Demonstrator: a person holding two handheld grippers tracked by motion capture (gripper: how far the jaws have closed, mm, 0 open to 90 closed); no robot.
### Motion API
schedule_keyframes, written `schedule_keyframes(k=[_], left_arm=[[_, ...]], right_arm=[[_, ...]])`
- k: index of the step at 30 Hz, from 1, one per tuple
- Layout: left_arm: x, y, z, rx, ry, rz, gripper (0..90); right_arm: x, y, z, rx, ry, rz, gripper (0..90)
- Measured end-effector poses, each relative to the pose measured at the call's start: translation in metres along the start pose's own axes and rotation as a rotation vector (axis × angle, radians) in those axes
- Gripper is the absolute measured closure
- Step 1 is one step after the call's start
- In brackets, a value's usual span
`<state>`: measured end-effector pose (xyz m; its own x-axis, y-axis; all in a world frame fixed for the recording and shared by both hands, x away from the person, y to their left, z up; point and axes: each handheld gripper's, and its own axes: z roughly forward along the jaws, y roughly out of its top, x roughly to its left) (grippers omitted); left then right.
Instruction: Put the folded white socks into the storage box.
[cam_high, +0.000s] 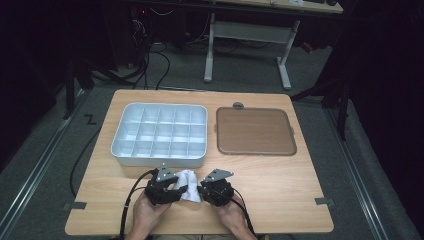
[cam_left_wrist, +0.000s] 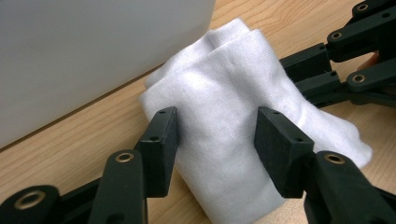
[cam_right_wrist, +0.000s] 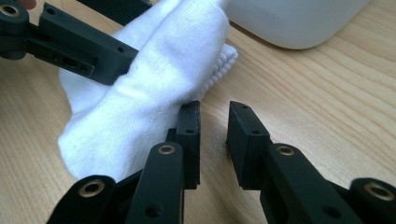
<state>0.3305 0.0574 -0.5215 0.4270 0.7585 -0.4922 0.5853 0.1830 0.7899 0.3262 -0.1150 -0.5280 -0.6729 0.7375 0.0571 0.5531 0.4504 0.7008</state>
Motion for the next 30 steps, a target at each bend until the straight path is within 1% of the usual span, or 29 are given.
schedule_keyframes(k=[4,7,8,12,13,16,21,23,27,30], left_arm=[[0.002,0.000,0.000,0.005,0.001,-0.004,49.0],[0.003,0.001,0.000,0.002,0.003,-0.004,48.9],[0.003,0.001,0.000,0.001,0.003,-0.010,48.9],[0.006,0.003,-0.002,0.003,0.015,-0.013,48.8],[0.007,0.003,-0.003,-0.001,0.018,-0.018,48.8],[0.011,0.004,-0.005,-0.002,0.024,-0.023,48.7],[0.017,0.006,-0.009,-0.004,0.039,-0.023,48.2],[0.019,0.008,-0.011,-0.005,0.049,-0.029,47.9],[0.025,0.010,-0.016,-0.008,0.061,-0.041,46.3],[0.027,0.013,-0.021,-0.017,0.061,-0.058,44.5]], right_arm=[[0.003,0.002,0.002,-0.002,-0.007,-0.019,75.7],[0.004,0.003,0.004,-0.008,-0.006,-0.022,76.5],[0.004,0.003,0.004,-0.008,-0.006,-0.022,76.5],[0.006,0.004,0.006,-0.010,0.000,-0.028,77.2],[0.007,0.004,0.006,-0.010,0.001,-0.023,77.2],[0.010,0.006,0.008,-0.005,0.006,-0.036,77.2],[0.014,0.008,0.012,-0.013,0.016,-0.049,76.8],[0.016,0.009,0.013,-0.015,0.022,-0.047,76.6],[0.020,0.011,0.016,-0.015,0.031,-0.062,76.0],[0.021,0.011,0.017,-0.020,0.041,-0.053,73.0]])
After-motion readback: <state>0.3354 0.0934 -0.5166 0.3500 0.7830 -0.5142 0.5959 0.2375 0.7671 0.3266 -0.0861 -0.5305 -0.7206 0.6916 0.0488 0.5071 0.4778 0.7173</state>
